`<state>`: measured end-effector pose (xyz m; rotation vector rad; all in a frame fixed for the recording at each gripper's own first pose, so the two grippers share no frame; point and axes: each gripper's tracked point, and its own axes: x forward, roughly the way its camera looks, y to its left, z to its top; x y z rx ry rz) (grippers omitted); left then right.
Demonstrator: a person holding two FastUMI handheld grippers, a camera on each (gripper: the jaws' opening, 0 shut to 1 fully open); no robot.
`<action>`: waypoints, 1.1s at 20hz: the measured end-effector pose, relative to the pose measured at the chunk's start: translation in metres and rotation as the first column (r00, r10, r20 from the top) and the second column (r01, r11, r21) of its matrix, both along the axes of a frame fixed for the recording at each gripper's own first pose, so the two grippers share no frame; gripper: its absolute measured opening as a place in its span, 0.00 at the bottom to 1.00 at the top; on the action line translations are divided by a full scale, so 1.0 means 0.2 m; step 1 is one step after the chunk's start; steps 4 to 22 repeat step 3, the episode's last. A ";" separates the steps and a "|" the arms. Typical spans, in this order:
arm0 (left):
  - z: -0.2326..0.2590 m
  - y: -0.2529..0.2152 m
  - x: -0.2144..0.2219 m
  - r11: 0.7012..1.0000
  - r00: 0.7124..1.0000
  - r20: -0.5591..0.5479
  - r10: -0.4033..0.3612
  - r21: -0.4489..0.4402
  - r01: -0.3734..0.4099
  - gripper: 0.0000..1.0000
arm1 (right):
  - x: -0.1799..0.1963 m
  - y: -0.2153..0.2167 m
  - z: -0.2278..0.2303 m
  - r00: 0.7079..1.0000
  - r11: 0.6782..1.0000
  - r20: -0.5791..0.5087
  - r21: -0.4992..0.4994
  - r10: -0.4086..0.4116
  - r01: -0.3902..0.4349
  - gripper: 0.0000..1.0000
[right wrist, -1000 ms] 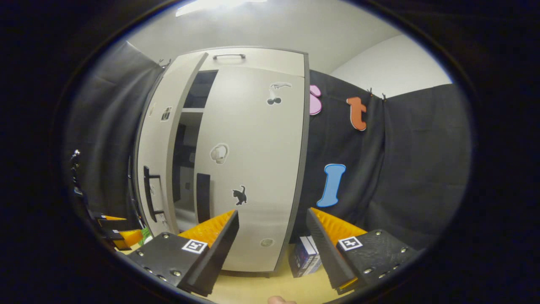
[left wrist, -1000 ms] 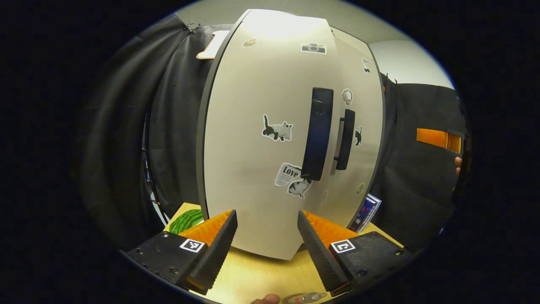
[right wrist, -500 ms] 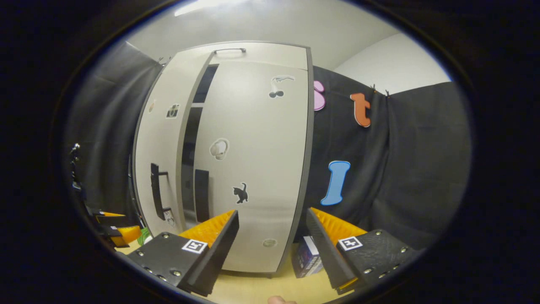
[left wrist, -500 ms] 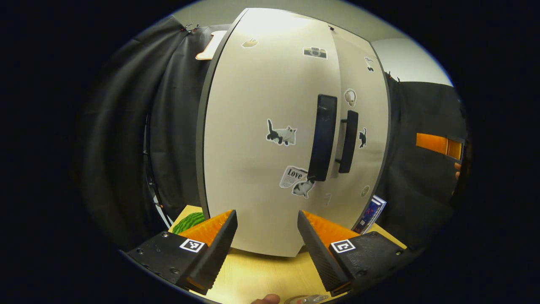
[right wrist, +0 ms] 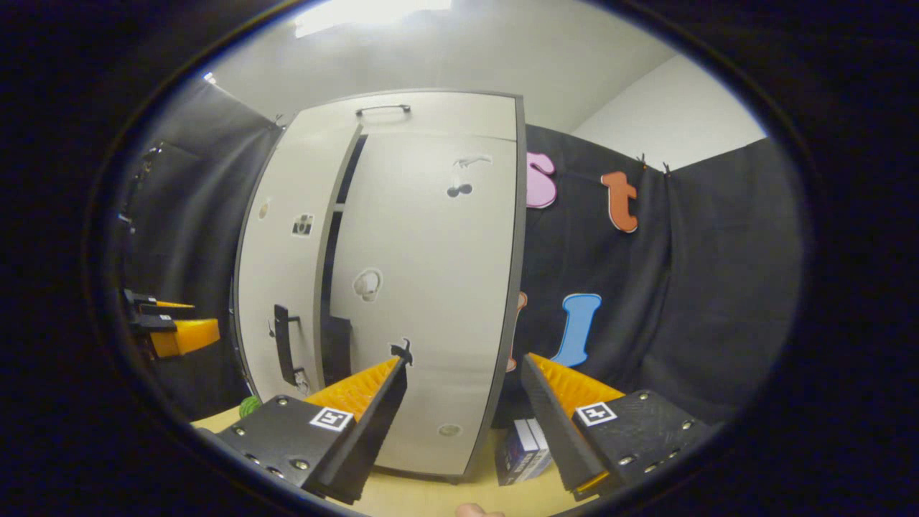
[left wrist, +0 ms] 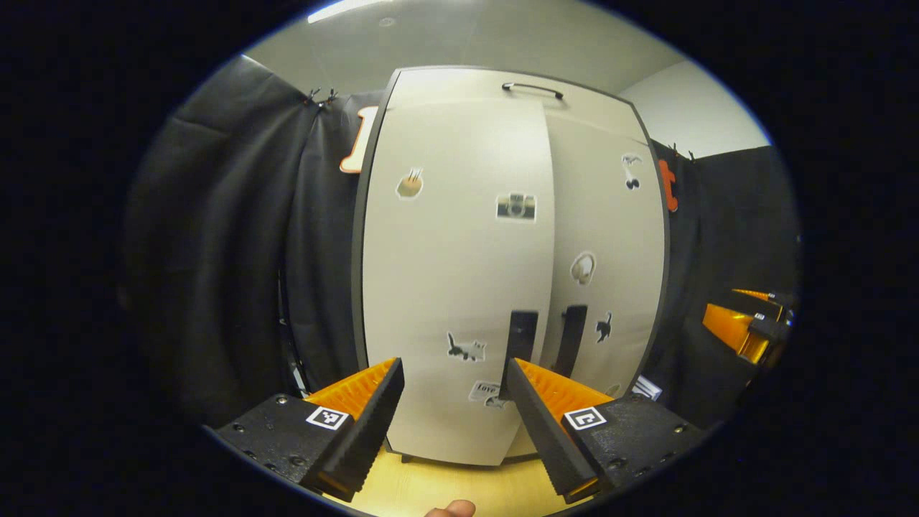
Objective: Grasp the bottle in the cabinet with the left hand and place it on the coaster, then close the right door with the right hand and the left door with the left hand.
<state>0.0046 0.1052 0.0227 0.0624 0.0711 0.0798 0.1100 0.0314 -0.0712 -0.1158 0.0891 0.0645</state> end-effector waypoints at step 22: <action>0.22 -0.16 -0.06 1.000 0.998 0.059 0.025 0.006 -0.025 0.94 | -0.03 -0.10 0.16 0.998 0.999 0.045 0.014 0.033 -0.033 0.92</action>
